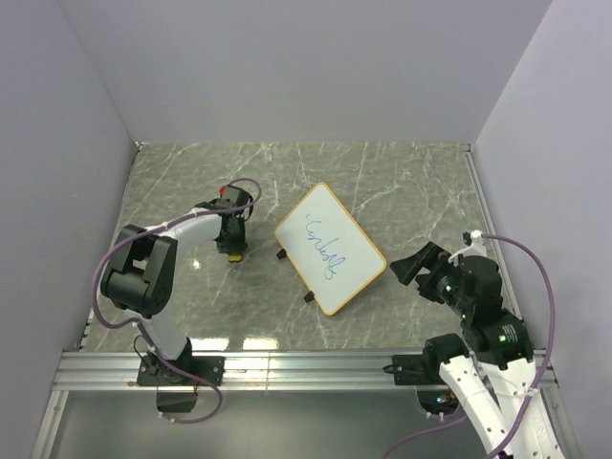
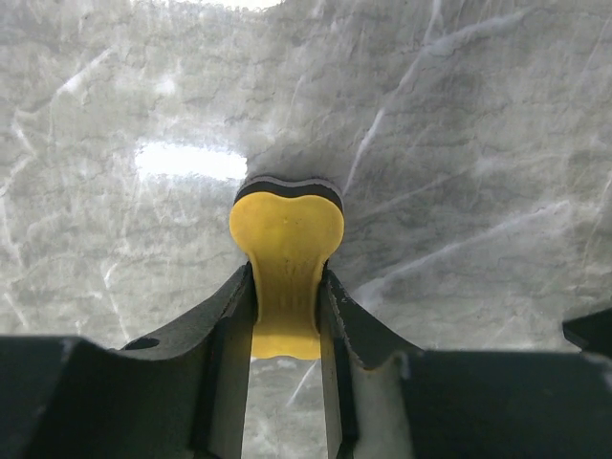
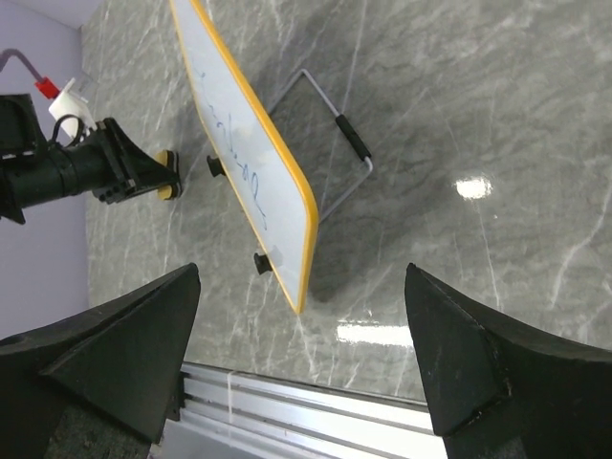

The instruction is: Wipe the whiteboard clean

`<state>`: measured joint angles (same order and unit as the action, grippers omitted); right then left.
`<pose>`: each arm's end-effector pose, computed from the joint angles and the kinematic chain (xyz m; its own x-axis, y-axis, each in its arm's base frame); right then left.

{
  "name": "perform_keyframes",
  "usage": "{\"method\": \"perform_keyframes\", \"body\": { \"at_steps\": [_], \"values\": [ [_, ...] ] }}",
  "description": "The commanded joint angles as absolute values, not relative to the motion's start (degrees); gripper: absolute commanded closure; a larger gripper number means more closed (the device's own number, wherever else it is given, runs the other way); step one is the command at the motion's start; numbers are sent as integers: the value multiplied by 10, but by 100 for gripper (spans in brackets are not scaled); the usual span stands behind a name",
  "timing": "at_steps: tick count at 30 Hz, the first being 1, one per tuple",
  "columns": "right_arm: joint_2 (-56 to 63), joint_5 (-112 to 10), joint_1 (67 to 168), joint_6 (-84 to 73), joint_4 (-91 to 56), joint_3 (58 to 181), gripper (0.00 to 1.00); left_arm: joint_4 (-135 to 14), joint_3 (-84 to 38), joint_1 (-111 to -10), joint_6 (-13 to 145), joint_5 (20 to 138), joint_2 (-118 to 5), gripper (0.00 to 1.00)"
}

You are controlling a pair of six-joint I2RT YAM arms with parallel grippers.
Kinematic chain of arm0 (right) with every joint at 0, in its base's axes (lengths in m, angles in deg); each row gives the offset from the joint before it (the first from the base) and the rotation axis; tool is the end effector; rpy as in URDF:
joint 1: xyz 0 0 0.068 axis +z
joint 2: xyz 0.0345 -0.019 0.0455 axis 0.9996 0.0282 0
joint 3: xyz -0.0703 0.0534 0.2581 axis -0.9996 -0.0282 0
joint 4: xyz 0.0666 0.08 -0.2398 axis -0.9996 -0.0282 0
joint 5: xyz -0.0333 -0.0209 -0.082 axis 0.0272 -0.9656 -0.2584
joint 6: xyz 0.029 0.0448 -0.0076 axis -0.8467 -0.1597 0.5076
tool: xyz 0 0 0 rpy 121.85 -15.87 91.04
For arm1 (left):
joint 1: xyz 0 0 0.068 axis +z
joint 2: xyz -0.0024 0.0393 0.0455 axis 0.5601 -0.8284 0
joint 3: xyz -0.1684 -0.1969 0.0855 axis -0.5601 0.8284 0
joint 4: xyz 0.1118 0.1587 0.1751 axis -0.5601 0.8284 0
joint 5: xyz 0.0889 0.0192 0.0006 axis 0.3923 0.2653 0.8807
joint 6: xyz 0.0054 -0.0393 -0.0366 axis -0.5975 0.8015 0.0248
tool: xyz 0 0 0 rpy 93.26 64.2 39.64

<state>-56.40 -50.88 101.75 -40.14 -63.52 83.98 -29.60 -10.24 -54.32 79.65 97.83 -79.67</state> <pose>0.0805 0.0240 0.2936 -0.5690 0.5361 -0.6236 0.0460 0.7779 0.6267 0.3098 -0.1071 0.1650 -0.9034 -0.1198 -0.4117 -0.1296 0.9916 -0.0043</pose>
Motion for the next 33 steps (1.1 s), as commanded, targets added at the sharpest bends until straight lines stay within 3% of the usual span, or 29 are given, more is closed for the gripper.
{"method": "perform_keyframes", "body": {
  "at_steps": [1, 5, 16, 26, 33],
  "values": [
    [-516, -479, 1022, -367, -571, 863, 6, -272, -142, -546, 799, 985, -791, 100],
    [-449, -483, 1021, -341, -550, 900, 7, -250, -189, -569, 812, 968, -767, 100],
    [-292, -458, 1021, -329, -451, 928, 10, -203, -346, -800, 899, 964, -798, 100],
    [-231, -373, 1020, -330, -398, 910, 32, -243, -384, -907, 915, 920, -845, 100],
    [-218, -364, 1021, -326, -389, 896, 39, -266, -373, -920, 919, 902, -839, 100]
  ]
}}
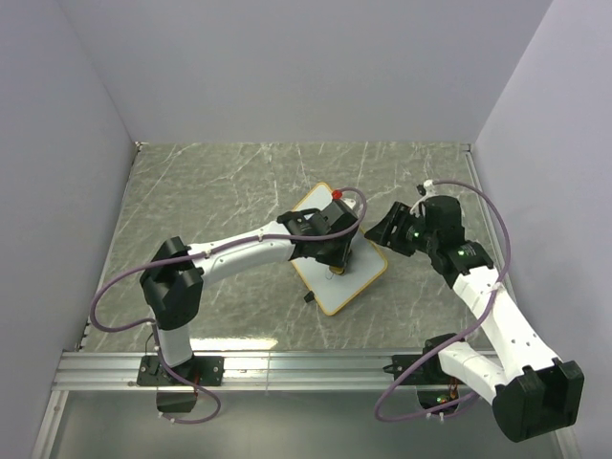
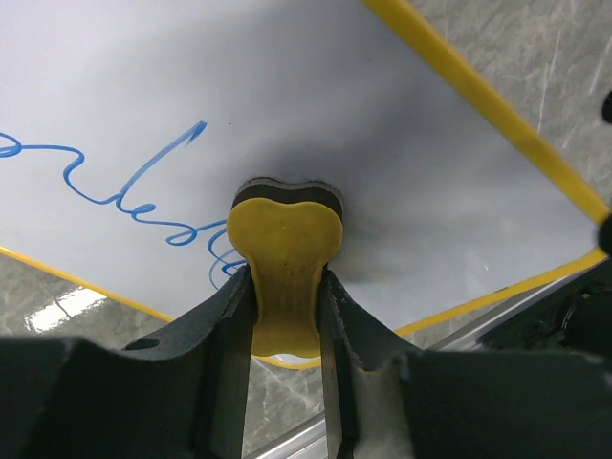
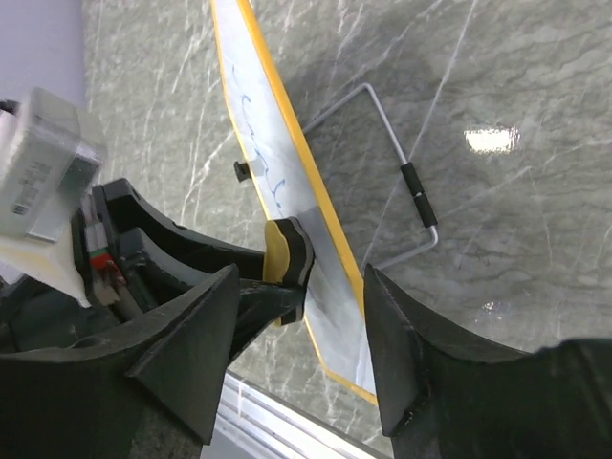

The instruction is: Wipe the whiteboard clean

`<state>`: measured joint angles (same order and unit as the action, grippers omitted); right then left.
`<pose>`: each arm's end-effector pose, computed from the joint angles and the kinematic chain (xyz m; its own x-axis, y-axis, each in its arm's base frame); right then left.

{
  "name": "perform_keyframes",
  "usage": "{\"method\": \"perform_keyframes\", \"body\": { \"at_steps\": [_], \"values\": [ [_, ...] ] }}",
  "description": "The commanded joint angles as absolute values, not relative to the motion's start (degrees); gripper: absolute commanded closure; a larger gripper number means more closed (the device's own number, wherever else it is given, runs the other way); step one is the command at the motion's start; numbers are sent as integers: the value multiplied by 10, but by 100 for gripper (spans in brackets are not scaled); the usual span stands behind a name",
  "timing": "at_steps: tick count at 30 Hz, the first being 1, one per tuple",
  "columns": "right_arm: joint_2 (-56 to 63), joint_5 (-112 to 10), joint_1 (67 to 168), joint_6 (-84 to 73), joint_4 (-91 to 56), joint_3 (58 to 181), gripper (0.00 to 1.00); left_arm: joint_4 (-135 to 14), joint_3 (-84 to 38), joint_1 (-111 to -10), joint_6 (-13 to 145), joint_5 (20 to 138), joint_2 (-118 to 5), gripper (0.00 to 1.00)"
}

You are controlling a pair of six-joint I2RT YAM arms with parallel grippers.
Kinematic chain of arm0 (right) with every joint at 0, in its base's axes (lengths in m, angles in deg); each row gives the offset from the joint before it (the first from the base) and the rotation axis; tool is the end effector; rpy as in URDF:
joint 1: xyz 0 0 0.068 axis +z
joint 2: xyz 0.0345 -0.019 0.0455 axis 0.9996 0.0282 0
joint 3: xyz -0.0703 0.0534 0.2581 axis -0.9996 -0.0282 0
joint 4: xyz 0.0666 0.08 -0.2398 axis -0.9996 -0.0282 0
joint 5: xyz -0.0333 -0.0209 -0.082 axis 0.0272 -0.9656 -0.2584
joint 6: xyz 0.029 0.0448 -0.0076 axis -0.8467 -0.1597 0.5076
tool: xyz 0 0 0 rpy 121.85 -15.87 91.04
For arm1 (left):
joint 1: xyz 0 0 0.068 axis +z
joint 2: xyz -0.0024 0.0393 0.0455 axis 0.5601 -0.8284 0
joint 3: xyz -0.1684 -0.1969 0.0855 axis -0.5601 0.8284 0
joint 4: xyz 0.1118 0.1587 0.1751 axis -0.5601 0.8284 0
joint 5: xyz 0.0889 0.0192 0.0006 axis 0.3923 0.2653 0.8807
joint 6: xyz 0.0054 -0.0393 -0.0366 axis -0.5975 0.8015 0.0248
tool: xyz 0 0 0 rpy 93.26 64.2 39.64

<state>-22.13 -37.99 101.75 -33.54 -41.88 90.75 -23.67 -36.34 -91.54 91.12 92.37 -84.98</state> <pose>0.2032 0.0611 0.2930 -0.7297 0.3739 -0.5725 -0.1003 0.7697 0.6305 0.2181 -0.3356 0.2615 -0.8319 0.1871 -0.5224 0.3854 0.8722 -0.3014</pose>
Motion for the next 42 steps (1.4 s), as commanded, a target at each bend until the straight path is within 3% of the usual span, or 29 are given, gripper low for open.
{"method": "perform_keyframes", "body": {
  "at_steps": [1, 9, 15, 24, 28, 31, 42],
  "values": [
    [-218, -363, 1020, -326, -388, 893, 39, -269, -371, -921, 919, 899, -837, 100],
    [-227, -375, 1020, -316, -391, 862, 40, -287, -366, -930, 914, 881, -828, 100],
    [-230, -348, 1021, -321, -375, 832, 48, -295, -354, -931, 914, 877, -821, 100],
    [-224, -321, 1021, -316, -371, 820, 73, -313, -335, -930, 917, 875, -823, 100],
    [-214, -314, 1021, -301, -381, 828, 92, -326, -323, -930, 921, 866, -827, 100],
    [-209, -315, 1021, -294, -388, 830, 100, -338, -310, -931, 927, 866, -830, 100],
    [-207, -324, 1022, -281, -415, 849, 100, -406, -156, -900, 971, 866, -799, 100]
  ]
}}
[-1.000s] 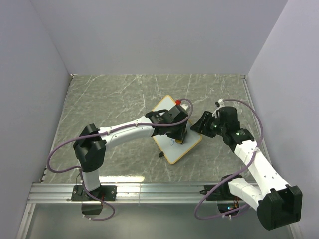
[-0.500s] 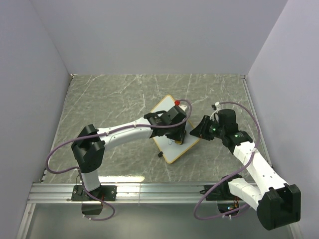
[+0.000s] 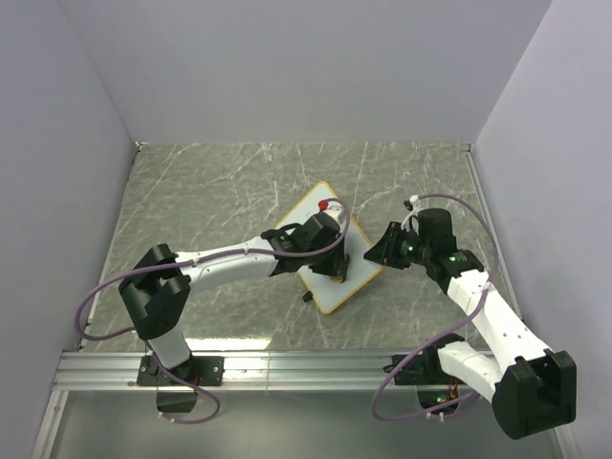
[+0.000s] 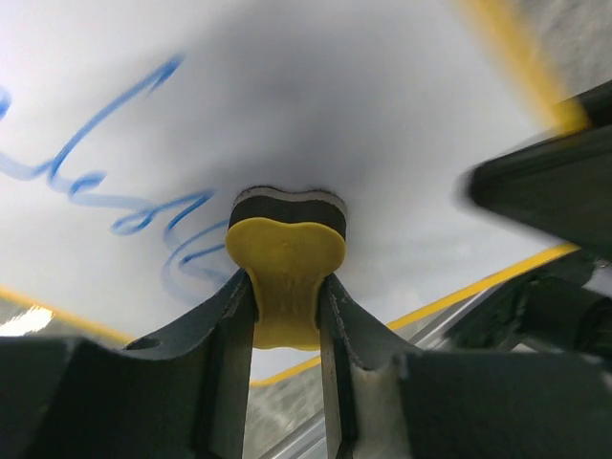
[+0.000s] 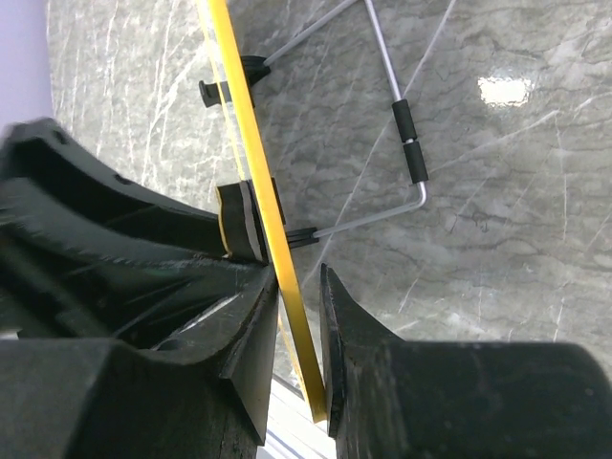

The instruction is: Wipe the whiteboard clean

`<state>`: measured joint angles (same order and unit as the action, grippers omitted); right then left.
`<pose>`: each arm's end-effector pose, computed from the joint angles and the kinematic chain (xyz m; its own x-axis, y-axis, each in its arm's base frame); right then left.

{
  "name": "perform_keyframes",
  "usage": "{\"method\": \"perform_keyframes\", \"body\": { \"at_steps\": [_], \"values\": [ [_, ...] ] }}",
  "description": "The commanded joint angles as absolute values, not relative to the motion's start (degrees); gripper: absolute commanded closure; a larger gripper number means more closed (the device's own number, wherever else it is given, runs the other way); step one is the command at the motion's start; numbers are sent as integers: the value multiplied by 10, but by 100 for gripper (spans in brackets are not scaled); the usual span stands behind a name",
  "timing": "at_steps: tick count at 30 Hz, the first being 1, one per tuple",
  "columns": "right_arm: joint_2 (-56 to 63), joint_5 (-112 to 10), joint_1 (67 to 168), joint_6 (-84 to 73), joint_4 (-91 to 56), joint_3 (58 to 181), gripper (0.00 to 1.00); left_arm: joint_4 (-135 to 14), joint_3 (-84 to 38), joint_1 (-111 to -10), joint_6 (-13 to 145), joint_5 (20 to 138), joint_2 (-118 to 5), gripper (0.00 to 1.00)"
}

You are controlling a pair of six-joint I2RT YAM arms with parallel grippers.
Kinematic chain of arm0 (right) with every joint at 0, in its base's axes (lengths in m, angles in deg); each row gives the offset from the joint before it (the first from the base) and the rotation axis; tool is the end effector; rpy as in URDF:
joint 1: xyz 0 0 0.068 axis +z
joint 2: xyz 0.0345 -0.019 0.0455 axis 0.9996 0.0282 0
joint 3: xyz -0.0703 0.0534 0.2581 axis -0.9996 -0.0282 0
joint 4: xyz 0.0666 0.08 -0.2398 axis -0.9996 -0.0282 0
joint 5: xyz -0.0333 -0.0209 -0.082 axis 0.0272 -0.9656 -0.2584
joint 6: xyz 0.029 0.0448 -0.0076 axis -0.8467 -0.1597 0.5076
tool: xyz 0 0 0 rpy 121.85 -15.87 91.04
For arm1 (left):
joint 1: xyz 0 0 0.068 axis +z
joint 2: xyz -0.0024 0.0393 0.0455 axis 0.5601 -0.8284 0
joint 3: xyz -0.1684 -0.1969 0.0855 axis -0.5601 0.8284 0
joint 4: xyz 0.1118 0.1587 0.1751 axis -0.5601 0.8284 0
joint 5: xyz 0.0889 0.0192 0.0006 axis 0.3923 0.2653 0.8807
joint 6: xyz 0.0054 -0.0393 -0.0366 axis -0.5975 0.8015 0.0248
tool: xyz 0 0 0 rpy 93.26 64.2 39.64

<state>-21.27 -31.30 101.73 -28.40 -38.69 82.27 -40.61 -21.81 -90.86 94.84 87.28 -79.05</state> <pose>0.1977 0.0636 0.2460 -0.8132 0.2573 -0.5219 -0.1649 0.7582 0.6308 0.2081 -0.3175 0.2397 -0.8384 0.0868 -0.5381 0.3787 0.8027 -0.4606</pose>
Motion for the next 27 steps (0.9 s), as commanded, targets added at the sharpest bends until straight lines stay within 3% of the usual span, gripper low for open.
{"method": "perform_keyframes", "body": {
  "at_steps": [1, 5, 13, 19, 27],
  "values": [
    [-205, -324, 1021, -280, -417, 851, 100, -412, -142, -898, 972, 868, -791, 100],
    [-199, -323, 1022, -279, -420, 862, 100, -427, -62, -887, 984, 868, -765, 100],
    [-182, -310, 1022, -280, -412, 878, 100, -434, -19, -850, 1001, 890, -758, 100],
    [-174, -304, 1021, -275, -408, 883, 100, -402, -82, -867, 986, 893, -761, 100],
    [-172, -297, 1021, -272, -397, 863, 100, -345, -276, -912, 972, 884, -801, 100]
  ]
}}
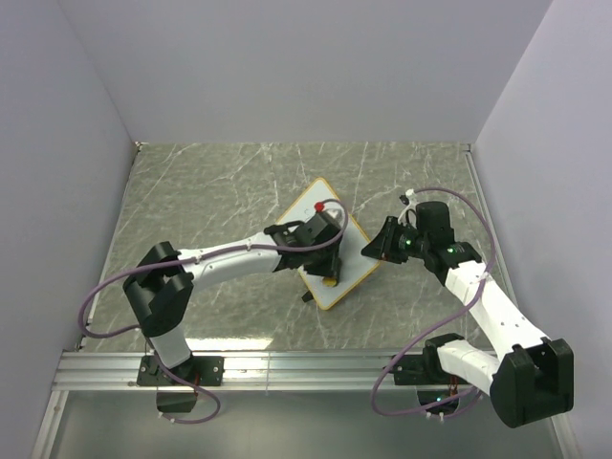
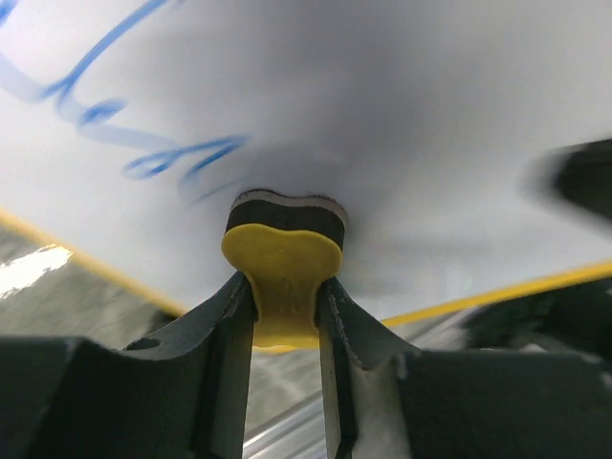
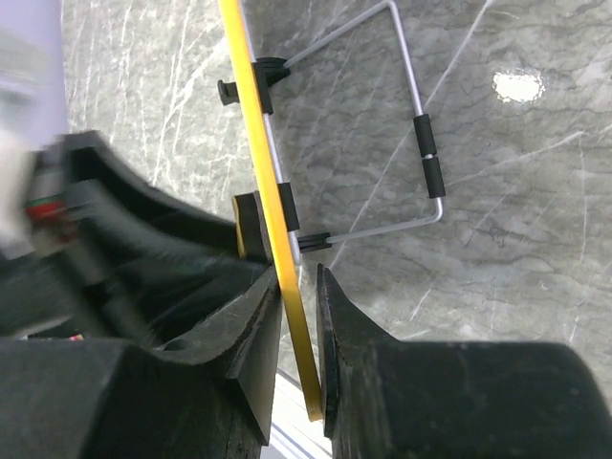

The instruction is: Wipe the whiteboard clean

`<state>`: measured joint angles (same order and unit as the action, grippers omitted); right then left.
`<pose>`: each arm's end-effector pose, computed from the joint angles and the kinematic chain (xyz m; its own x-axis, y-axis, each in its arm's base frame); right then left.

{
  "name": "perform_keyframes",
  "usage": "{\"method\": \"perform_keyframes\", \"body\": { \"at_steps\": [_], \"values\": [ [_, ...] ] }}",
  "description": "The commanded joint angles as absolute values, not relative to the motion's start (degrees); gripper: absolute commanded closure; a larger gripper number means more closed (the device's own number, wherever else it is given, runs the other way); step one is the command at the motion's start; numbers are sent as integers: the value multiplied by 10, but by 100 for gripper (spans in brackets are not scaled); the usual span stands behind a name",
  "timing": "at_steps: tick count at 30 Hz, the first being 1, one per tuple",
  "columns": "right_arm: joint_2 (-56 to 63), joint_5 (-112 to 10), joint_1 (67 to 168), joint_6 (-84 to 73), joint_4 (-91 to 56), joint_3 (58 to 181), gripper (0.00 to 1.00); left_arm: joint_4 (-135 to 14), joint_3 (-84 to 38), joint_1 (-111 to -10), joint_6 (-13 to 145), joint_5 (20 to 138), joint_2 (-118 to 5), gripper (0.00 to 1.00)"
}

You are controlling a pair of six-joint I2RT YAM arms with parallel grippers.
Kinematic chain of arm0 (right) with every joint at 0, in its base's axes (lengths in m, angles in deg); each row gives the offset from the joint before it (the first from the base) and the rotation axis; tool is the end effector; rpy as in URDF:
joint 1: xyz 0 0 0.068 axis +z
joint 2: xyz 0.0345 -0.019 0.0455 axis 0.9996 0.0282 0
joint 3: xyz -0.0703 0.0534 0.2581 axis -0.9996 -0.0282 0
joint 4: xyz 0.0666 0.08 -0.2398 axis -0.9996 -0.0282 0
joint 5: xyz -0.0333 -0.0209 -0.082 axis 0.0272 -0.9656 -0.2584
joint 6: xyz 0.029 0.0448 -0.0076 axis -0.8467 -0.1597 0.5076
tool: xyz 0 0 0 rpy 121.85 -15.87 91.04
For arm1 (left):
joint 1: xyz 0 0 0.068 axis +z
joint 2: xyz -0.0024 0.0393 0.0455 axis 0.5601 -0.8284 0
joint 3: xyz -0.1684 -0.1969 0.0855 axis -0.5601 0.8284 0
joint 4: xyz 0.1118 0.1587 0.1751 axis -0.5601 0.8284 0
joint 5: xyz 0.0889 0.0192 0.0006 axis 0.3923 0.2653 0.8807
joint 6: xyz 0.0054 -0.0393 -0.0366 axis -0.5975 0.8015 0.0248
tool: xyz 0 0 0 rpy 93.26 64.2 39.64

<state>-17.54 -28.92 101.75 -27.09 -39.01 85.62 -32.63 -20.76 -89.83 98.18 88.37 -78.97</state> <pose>0.2101 0.0680 0.2528 -0.8262 0.2261 -0.5159 -0.1961 0.7431 0.6398 0.2063 -0.3015 0.2244 -0.8963 0.0786 -0.4365 0.2704 0.8770 -0.3973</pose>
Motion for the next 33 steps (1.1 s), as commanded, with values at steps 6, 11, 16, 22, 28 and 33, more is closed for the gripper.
{"method": "perform_keyframes", "body": {
  "at_steps": [6, 11, 16, 22, 28, 33],
  "values": [
    [-181, -300, 1021, -265, -403, 856, 100, -324, -316, -911, 966, 902, -826, 100],
    [-193, -305, 1022, -262, -411, 853, 100, -363, -223, -884, 980, 907, -793, 100],
    [-201, -307, 1022, -263, -413, 851, 100, -399, -114, -842, 1001, 904, -757, 100],
    [-211, -305, 1022, -266, -413, 846, 100, -420, -43, -801, 1018, 892, -737, 100],
    [-222, -304, 1022, -271, -411, 835, 100, -395, -101, -824, 1003, 905, -736, 100],
    [-234, -305, 1021, -276, -408, 823, 100, -362, -180, -871, 994, 906, -763, 100]
  ]
}}
